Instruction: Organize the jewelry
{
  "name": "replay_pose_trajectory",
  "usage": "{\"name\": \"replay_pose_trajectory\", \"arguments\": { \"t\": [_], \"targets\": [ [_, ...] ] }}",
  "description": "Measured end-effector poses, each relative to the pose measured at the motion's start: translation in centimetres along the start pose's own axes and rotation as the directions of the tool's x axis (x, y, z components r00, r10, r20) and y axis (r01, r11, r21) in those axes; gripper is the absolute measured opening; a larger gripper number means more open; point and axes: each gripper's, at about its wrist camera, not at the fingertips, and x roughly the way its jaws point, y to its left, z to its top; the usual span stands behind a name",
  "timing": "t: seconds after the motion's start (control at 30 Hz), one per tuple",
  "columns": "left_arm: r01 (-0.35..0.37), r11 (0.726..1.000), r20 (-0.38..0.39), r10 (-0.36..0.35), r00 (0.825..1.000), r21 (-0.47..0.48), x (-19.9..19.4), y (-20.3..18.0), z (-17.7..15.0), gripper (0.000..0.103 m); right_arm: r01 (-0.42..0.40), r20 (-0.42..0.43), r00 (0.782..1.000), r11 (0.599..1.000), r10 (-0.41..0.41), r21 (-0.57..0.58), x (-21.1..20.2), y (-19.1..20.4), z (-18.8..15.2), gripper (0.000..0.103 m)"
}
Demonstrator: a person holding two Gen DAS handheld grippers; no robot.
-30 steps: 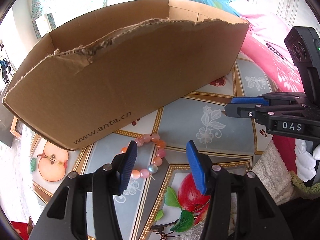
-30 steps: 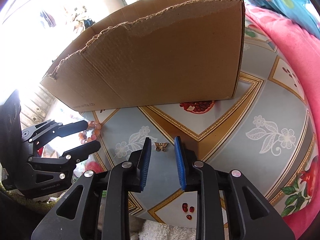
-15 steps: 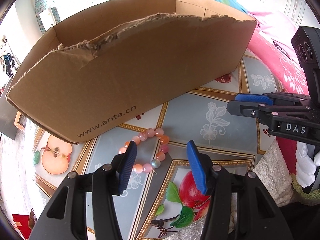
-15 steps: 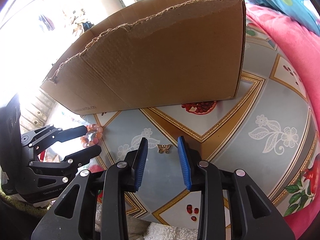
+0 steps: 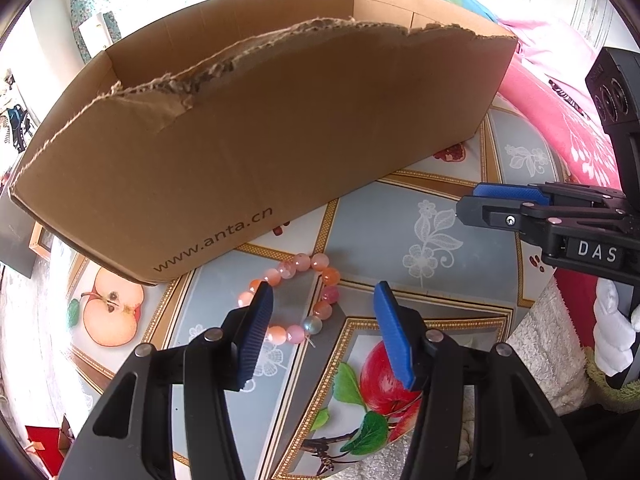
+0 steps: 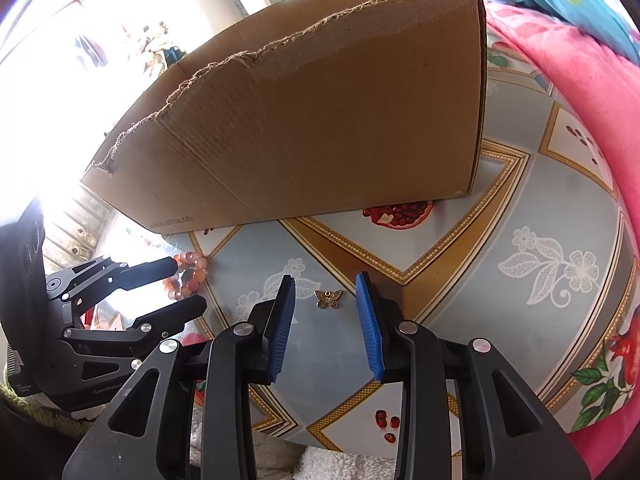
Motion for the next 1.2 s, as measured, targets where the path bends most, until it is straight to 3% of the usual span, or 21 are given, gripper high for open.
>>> {"name": "replay_pose_trajectory", "arguments": {
  "t": [0.27, 0.4, 0.6, 0.77, 0.97, 1.2],
  "targets": [
    [0.038, 0.997, 0.101, -0.044, 0.994, 0.069, -1.2, 0.8, -1.9, 0.051, -0.004, 0.016, 1.0, 1.0, 0.004, -0.009, -0.2, -0.2, -0.7, 0.031],
    [0.057, 0.992, 0.139, -0.073, 0.988, 0.116, -1.9, 0.2, -2.1, 0.045, -0.021, 0.024, 0.999, 1.0, 0.021, 0.0, -0.5, -0.8, -0.9, 0.031],
    [0.035, 0.991, 0.102, -0.048, 0.994, 0.126, -0.5, -0.4, -1.6, 0.028, -0.033, 0.036, 0.999, 0.999, 0.033, -0.003, -0.8, -1.1, -1.2, 0.031],
    [0.011, 0.991, 0.099, -0.024, 0.995, 0.133, -0.1, -0.4, -1.3, 0.023, -0.013, 0.045, 0.999, 0.999, 0.015, -0.037, -0.9, -0.6, -1.6, 0.033],
    [0.018, 0.991, 0.095, -0.03, 0.995, 0.129, -0.1, -0.4, -1.2, 0.022, 0.086, 0.064, 0.995, 0.988, -0.078, -0.127, -0.5, 1.3, -1.9, 0.033],
    [0.032, 0.992, 0.096, -0.045, 0.994, 0.124, -0.3, -0.2, -1.1, 0.022, 0.234, 0.094, 0.971, 0.949, -0.218, -0.213, 0.3, 4.0, -2.8, 0.033]
  ]
}}
